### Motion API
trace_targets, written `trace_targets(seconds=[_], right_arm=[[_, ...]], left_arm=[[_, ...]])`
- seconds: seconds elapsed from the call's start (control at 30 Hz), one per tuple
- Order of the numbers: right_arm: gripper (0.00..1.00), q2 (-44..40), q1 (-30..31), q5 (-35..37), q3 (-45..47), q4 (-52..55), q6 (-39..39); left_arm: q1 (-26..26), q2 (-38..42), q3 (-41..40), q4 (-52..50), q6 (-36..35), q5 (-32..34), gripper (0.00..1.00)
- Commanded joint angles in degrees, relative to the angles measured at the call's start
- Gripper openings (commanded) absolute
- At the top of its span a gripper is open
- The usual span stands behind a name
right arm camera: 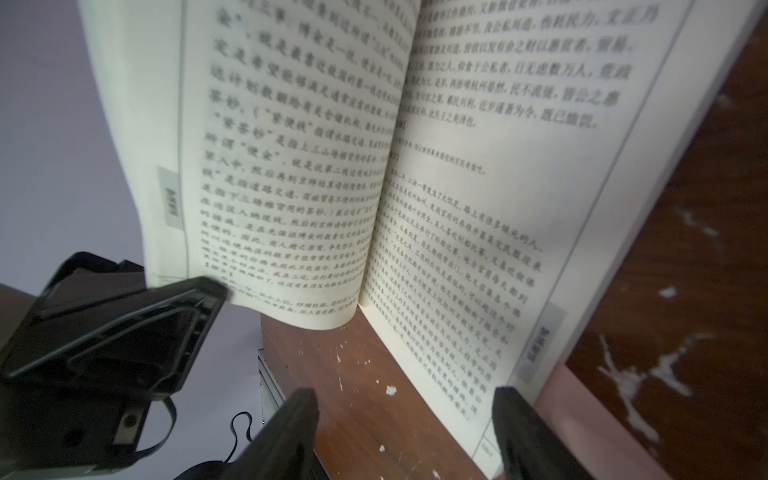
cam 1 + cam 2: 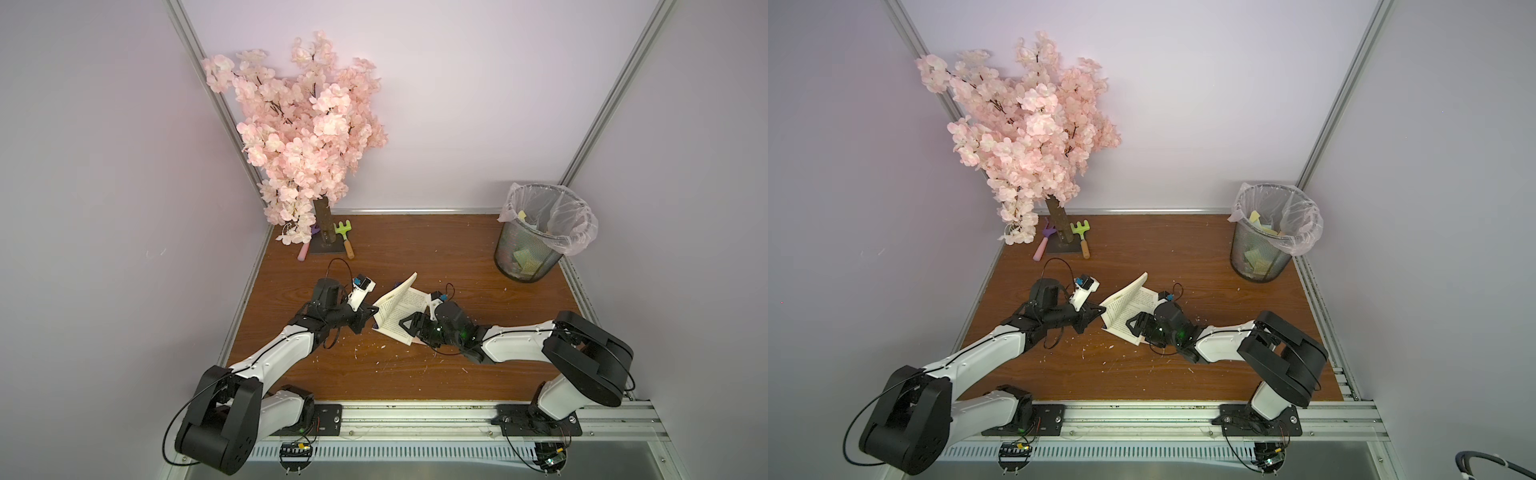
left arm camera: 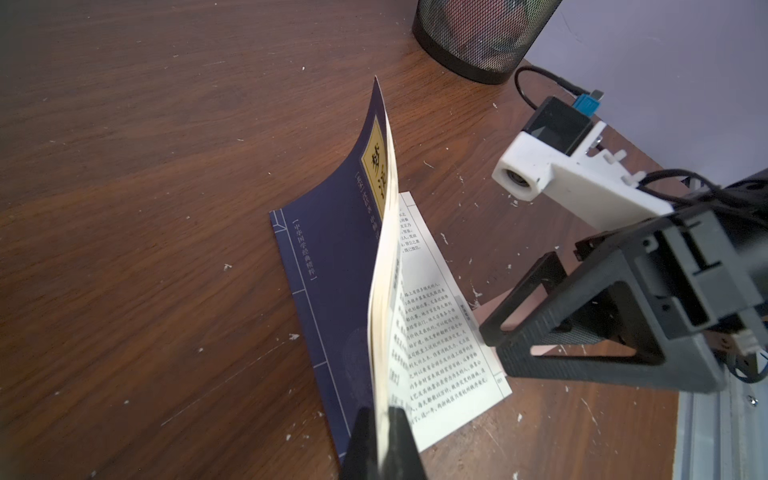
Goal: Peel off the used sticky note
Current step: Turn the page of the book at the center of the board.
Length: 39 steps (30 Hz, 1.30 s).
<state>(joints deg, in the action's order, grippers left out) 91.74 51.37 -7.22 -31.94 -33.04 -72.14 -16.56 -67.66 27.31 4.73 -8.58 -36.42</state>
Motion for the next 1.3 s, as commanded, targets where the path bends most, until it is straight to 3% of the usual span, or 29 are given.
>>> trace_targets(seconds=[0.0,0.43,0.93,1.27], right_arm=[[0.7,-1.55,1.01,3.04,1.84,-2.44,-2.69],[0.7,1.92,1.91,2.85,1.0,-4.44,-4.59],[0.7,6.49,1.67,-0.27,2.21,-17.22,-9.77],[0.7,6.43,0.72,-0.82,0.33,-17.45,-9.18]], left_arm=[[-0.45,-0.53,1.01,-2.15,-0.27,1.04,0.02],[-0.45,-0.66,1.13,-2.18,-0.25,0.96,0.02],[-0.42,-0.87,1.17,-2.36,-0.36,0.53,0.02],[-0.41,-0.93,1.29,-2.53,-0.47,0.37,0.02]])
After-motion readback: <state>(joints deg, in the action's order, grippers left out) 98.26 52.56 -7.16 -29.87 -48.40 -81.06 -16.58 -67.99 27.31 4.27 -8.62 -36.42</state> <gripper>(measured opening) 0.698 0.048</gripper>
